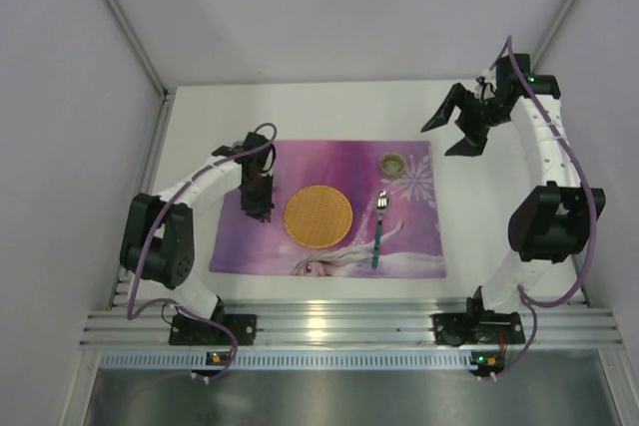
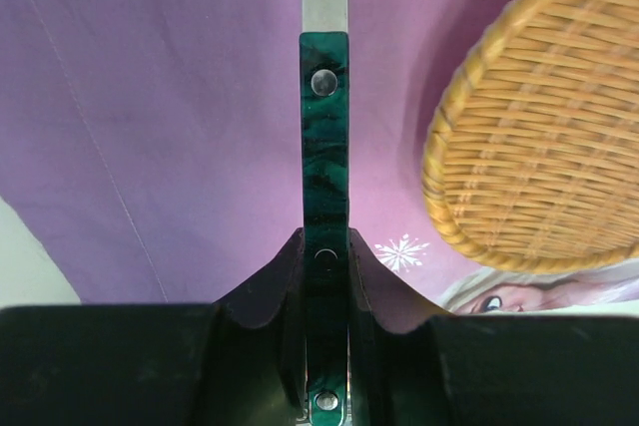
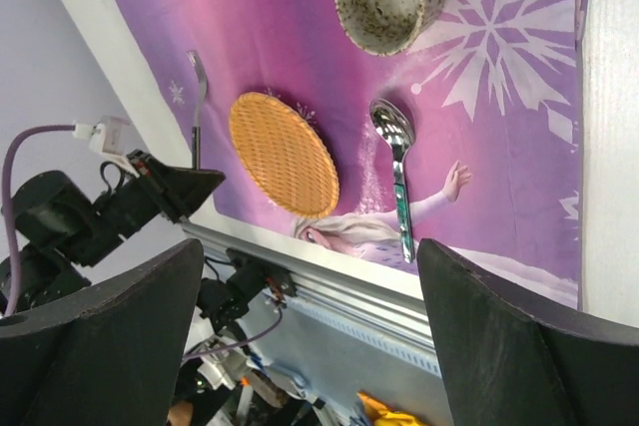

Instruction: Set the dinner table for one person

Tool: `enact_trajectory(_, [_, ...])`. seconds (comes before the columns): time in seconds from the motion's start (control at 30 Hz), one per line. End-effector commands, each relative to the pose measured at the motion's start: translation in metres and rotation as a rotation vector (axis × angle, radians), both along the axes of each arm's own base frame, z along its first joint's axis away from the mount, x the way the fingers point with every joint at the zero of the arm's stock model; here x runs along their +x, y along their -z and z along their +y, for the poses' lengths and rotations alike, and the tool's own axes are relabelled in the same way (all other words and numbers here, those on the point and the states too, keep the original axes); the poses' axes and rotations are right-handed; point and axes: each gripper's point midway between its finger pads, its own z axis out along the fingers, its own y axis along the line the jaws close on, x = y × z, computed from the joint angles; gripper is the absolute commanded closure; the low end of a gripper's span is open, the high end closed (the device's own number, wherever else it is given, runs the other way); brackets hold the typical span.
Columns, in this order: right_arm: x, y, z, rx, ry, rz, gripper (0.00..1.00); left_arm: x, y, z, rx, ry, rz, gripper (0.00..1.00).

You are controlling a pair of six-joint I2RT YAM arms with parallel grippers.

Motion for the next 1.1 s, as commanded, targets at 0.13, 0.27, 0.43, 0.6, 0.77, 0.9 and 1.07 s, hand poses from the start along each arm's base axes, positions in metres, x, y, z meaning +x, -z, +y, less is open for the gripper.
enact_trajectory(0.13, [0.001,-0.013,0.004,0.012,-0.027,-0.069,0.13,-0.014,0.011,0.005,0.010,-0.057,0.065,1.00])
enact_trajectory(0.27, [0.000,-0.013,0.005,0.011,-0.031,-0.069,0.13,-0.024,0.023,0.010,0.047,-0.087,0.130,1.00])
enact_trajectory(0.43, [-0.002,-0.010,0.005,0.009,-0.032,-0.059,0.13,-0.033,0.030,0.022,0.109,-0.123,0.159,0.78])
enact_trajectory(0.6, [-0.004,-0.008,0.004,0.004,-0.032,-0.052,0.13,-0.038,0.030,0.030,0.158,-0.137,0.185,0.47])
enact_trajectory(0.77, [-0.004,-0.008,0.004,0.003,-0.034,-0.054,0.13,-0.034,0.026,0.035,0.195,-0.131,0.179,0.44])
enact_trajectory(0.9, [-0.005,-0.011,0.002,-0.011,-0.030,-0.067,0.13,-0.024,0.013,0.035,0.196,-0.132,0.139,0.41])
enact_trajectory(1.07, [0.006,-0.042,0.006,0.010,-0.015,-0.173,0.13,0.010,-0.026,0.021,0.133,-0.123,0.023,0.29])
